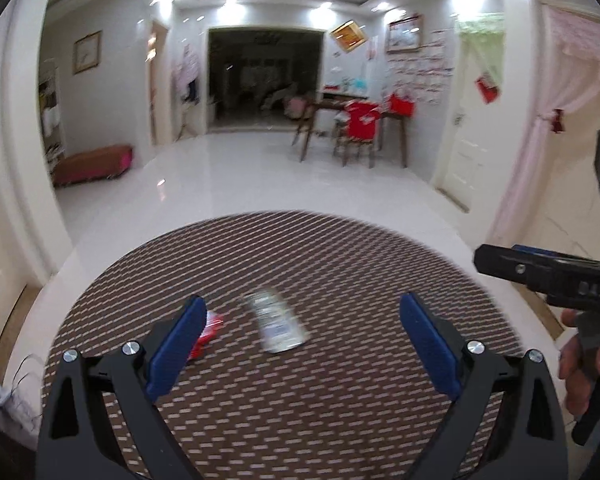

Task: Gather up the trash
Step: 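Move both tools back over the last trash on the table, then grasp the red-white wrapper with left tool while right tool grasps grey packet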

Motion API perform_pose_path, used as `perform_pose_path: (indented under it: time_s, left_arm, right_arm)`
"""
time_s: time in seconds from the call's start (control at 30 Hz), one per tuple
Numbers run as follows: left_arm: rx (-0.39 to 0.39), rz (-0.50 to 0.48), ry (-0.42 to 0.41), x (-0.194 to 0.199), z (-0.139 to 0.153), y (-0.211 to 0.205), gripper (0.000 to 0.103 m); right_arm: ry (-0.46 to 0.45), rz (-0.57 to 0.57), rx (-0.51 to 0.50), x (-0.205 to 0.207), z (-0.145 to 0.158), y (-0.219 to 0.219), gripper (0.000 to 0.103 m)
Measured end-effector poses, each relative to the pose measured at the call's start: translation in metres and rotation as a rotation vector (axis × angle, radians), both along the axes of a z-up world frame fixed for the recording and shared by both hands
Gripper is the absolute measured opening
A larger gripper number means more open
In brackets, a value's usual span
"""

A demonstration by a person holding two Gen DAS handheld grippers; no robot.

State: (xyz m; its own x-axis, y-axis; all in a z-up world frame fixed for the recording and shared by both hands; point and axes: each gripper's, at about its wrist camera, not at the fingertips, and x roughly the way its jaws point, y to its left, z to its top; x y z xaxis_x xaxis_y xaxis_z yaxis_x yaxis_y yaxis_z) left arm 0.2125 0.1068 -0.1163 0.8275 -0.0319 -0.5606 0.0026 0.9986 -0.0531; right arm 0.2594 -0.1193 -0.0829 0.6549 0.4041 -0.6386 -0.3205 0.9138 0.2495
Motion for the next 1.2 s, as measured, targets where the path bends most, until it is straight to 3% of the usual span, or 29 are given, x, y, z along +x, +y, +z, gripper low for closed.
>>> perform_pose_path:
  time_s: [0.17, 0.5, 0.63, 0.7, 0.8, 0.83, 0.9, 1.03, 1.1, 1.2]
  left_arm:
    - [0.049, 0.073, 0.092, 0.019, -0.023, 0.045, 0.095]
    - [0.047, 0.107, 0.255, 0.06, -0.064, 0.096, 0.093]
    - [0.012, 0.061, 0.301, 0.069, -0.074, 0.105, 0.063]
    - [0.038, 0.053, 0.305, 0.072, -0.076, 0.105, 0.056]
    - [0.03, 0.031, 0.294, 0.067, -0.076, 0.103, 0.036]
    - [0.015, 0.028, 0.292, 0.066, -0.076, 0.106, 0.036]
    - [-0.011, 0.026, 0.288, 0.064, -0.076, 0.11, 0.035]
    - [-0.028, 0.026, 0.286, 0.061, -0.077, 0.113, 0.035]
    - [-0.027, 0.031, 0.283, 0.055, -0.079, 0.122, 0.035]
    - [-0.024, 0.04, 0.276, 0.039, -0.076, 0.124, 0.034]
  right_arm:
    - [0.053, 0.103, -0.057, 0.024, -0.023, 0.059, 0.097]
    - [0.112, 0.171, -0.137, 0.044, -0.066, 0.126, 0.097]
    - [0.129, 0.176, -0.162, 0.054, -0.078, 0.141, 0.097]
    - [0.139, 0.18, -0.172, 0.061, -0.084, 0.149, 0.097]
    - [0.142, 0.2, -0.182, 0.066, -0.09, 0.161, 0.096]
    - [0.14, 0.208, -0.187, 0.067, -0.09, 0.17, 0.094]
    - [0.141, 0.227, -0.204, 0.07, -0.095, 0.181, 0.08]
    - [0.107, 0.232, -0.265, 0.066, -0.103, 0.196, 0.068]
    - [0.074, 0.253, -0.301, 0.06, -0.103, 0.205, 0.038]
    - [0.074, 0.269, -0.305, 0.053, -0.104, 0.209, 0.021]
